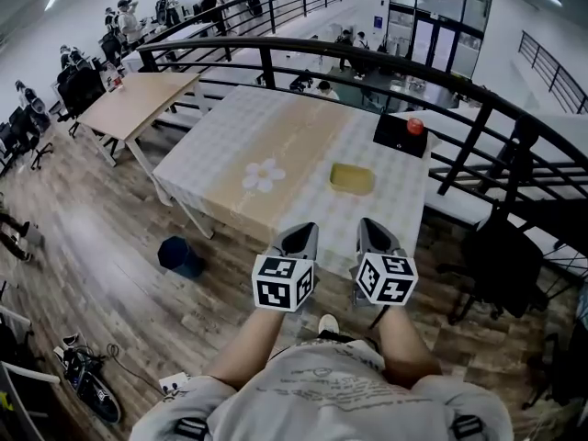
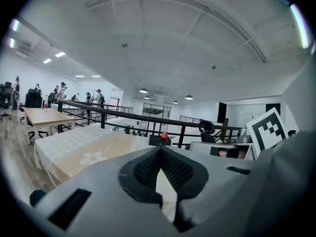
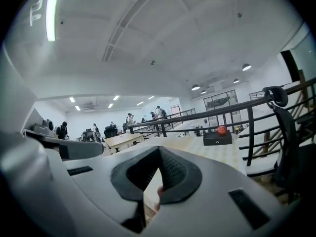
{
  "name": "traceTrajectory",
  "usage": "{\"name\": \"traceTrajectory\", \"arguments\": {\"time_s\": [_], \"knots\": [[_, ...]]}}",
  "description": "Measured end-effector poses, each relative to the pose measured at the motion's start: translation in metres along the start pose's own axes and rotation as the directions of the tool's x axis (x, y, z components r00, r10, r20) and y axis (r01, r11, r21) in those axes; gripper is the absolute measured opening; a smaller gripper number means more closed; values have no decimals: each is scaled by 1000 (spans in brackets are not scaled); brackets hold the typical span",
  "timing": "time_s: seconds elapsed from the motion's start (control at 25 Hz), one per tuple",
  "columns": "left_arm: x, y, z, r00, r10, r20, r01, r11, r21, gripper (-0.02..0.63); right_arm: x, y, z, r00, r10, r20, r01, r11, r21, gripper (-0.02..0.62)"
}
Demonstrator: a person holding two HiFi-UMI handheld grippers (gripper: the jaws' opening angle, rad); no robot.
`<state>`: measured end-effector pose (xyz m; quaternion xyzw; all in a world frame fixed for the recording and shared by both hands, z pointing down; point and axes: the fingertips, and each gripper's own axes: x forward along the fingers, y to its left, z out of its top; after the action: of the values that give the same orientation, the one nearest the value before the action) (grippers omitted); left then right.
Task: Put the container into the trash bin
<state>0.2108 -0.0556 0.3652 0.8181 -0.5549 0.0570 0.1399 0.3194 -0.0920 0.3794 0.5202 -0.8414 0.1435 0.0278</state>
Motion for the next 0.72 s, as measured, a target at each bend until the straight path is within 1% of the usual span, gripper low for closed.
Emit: {"name": "traceTrajectory", "arguments": {"time_s": [0.16,0.32,0.48,0.72], "knots": [[48,13,16,1000,7,-11,-7,1000,-10,5,42,-23,16,1000,14,-8,-14,1000,-7,3],[91,22,27,1000,12,-18,-12,1000,-17,5,79,-48,23,999,26,-29,-26,1000,-10,3],[113,29,36,999,30,-21,-31,999,-39,5,104,-69,25,998,29,-64,-30,1000,-10,3],[147,52,30,998,30,-53,-33,998,-56,5,139,-84,20,995,16,-95,-19,999,-29,3]]}}
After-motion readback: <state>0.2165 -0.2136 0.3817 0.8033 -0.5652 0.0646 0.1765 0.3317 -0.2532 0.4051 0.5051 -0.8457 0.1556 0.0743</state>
